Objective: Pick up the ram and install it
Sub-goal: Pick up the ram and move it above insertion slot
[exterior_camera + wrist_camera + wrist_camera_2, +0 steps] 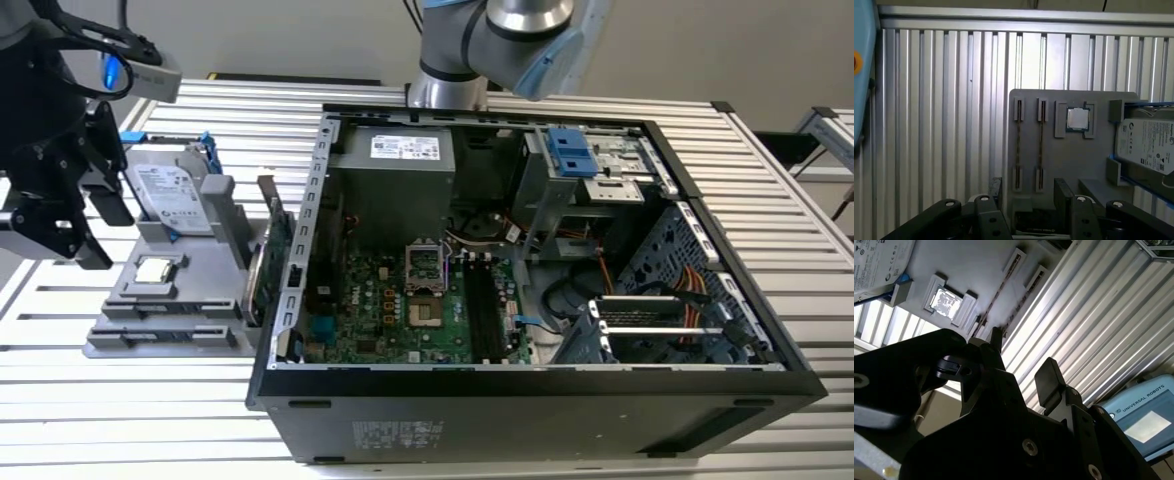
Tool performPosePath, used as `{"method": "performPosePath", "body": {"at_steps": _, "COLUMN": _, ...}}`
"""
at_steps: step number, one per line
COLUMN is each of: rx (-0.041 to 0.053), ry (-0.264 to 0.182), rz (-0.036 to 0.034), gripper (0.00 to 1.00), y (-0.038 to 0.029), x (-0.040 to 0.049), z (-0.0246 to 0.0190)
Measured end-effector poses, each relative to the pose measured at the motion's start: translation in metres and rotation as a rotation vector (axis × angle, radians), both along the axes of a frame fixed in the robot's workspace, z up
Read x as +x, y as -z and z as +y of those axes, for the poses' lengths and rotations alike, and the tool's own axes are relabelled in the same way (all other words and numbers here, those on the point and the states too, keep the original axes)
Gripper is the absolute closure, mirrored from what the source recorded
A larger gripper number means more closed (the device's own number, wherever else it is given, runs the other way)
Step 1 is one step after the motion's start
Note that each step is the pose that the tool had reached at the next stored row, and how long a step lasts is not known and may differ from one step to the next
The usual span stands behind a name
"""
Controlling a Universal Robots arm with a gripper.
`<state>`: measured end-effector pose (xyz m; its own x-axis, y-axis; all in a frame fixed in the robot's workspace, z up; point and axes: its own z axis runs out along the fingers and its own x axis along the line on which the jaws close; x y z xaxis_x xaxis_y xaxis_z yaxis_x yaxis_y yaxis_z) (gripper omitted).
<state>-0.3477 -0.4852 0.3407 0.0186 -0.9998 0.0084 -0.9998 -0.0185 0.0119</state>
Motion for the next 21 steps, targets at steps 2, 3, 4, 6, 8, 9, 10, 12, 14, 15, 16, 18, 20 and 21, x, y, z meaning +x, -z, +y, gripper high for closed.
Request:
{"method": "performPosePath", "body": {"at_steps": 2, "rx": 0.0, "ry": 0.0, "rz": 0.0, "gripper": 0.0, "y": 0.0012, "x": 0.0001, "z": -0.0004}}
{"method": "performPosePath", "body": {"at_steps": 3, "rx": 0.0, "ry": 0.0, "rz": 0.0, "gripper": 0.0, "y": 0.0019, "x": 0.0001, "z": -0.0006}}
{"method": "performPosePath", "body": {"at_steps": 4, "rx": -0.0001, "ry": 0.0, "rz": 0.0001, "gripper": 0.0, "y": 0.0023, "x": 0.0001, "z": -0.0007}}
{"method": "performPosePath", "body": {"at_steps": 6, "rx": 0.0, "ry": 0.0, "rz": 0.0, "gripper": 0.0, "y": 0.0037, "x": 0.0001, "z": -0.0011}}
{"method": "performPosePath", "body": {"at_steps": 8, "rx": 0.0, "ry": 0.0, "rz": 0.0, "gripper": 0.0, "y": 0.005, "x": 0.0001, "z": -0.0014}}
{"method": "performPosePath", "body": {"at_steps": 9, "rx": 0.0, "ry": 0.0, "rz": 0.0001, "gripper": 0.0, "y": 0.0056, "x": 0.0001, "z": -0.0015}}
{"method": "performPosePath", "body": {"at_steps": 10, "rx": -0.0001, "ry": 0.0, "rz": 0.0001, "gripper": 0.0, "y": 0.0062, "x": 0.0001, "z": -0.0016}}
{"method": "performPosePath", "body": {"at_steps": 12, "rx": 0.0, "ry": 0.0, "rz": 0.0001, "gripper": 0.0, "y": 0.0075, "x": 0.0001, "z": -0.0018}}
{"method": "performPosePath", "body": {"at_steps": 14, "rx": 0.0, "ry": 0.0, "rz": 0.0001, "gripper": 0.0, "y": 0.0089, "x": 0.0001, "z": -0.0019}}
{"method": "performPosePath", "body": {"at_steps": 15, "rx": -0.0001, "ry": 0.0, "rz": 0.0001, "gripper": 0.0, "y": 0.0095, "x": 0.0001, "z": -0.002}}
{"method": "performPosePath", "body": {"at_steps": 16, "rx": 0.0, "ry": 0.0, "rz": 0.0, "gripper": 0.0, "y": 0.0103, "x": 0.0001, "z": -0.0021}}
{"method": "performPosePath", "body": {"at_steps": 18, "rx": 0.0, "ry": -0.001, "rz": 0.0001, "gripper": 0.0, "y": 0.0115, "x": 0.0001, "z": -0.0021}}
{"method": "performPosePath", "body": {"at_steps": 20, "rx": -0.0001, "ry": -0.001, "rz": 0.0001, "gripper": 0.0, "y": 0.0128, "x": 0.0001, "z": -0.0022}}
{"method": "performPosePath", "body": {"at_steps": 21, "rx": -0.0001, "ry": -0.001, "rz": 0.0001, "gripper": 0.0, "y": 0.0135, "x": 0.0001, "z": -0.0022}}
